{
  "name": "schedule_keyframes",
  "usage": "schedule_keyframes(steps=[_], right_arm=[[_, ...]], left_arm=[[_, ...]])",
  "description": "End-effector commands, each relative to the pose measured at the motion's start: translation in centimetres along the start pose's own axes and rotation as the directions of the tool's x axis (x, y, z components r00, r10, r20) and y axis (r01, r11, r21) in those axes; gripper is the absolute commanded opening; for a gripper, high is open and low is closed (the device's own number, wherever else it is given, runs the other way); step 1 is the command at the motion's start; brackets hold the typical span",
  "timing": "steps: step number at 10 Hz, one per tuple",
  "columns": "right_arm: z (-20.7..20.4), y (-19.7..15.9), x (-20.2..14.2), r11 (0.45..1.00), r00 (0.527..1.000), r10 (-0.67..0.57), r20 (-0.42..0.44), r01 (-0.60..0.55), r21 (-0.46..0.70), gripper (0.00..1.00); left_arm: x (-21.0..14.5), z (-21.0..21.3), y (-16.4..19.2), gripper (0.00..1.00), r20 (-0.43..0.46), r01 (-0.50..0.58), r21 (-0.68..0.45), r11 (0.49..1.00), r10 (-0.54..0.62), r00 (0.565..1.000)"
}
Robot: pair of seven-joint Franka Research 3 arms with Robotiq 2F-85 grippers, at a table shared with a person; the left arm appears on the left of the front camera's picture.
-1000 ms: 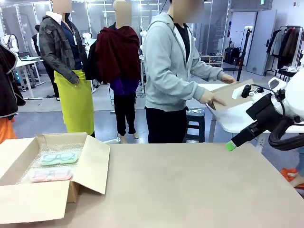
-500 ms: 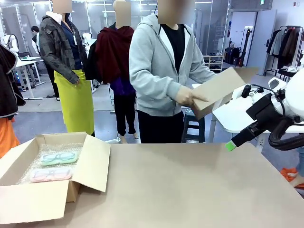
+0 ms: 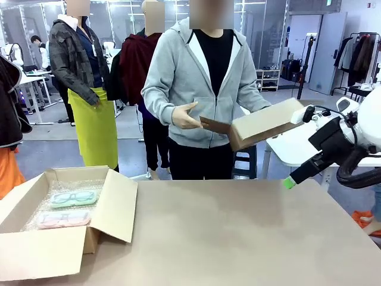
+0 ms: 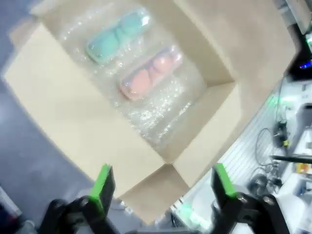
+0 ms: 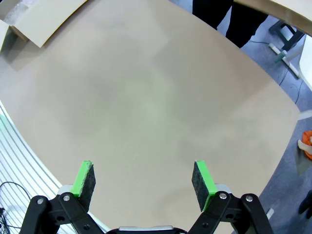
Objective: Pack the glasses set securely to prepare it for shipping.
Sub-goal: Position the Package Box on the left side of the table.
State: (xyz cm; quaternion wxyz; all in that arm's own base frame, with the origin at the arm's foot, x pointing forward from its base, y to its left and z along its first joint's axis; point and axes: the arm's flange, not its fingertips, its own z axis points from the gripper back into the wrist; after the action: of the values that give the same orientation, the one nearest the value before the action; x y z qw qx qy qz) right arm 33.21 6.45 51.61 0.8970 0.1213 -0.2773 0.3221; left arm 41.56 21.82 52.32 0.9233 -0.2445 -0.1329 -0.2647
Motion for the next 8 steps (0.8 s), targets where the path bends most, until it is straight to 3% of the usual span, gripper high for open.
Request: schedule_keyframes(steps=[1, 4, 8], right_arm=[[-0.1, 0.2, 0.0, 1.0, 1.0, -0.008, 0.002, 0.008, -0.006, 1.0], [-0.1, 0.2, 0.0, 1.0, 1.0, -0.008, 0.002, 0.008, -0.006, 1.0], [-0.1, 0.2, 0.0, 1.0, 1.0, -0.008, 0.002, 0.008, -0.006, 1.0]], left_arm=[[-1.6, -2.1, -7.1, 1.0, 0.084, 0.089, 0.036, 0.995, -0.092, 0.992], [-0.1, -2.8, -14.3, 1.0, 0.246, 0.224, 0.057, 0.973, -0.231, 0.942], [0.4, -6.6, -20.0, 1.0, 0.207, 0.345, 0.116, 0.931, -0.362, 0.909]])
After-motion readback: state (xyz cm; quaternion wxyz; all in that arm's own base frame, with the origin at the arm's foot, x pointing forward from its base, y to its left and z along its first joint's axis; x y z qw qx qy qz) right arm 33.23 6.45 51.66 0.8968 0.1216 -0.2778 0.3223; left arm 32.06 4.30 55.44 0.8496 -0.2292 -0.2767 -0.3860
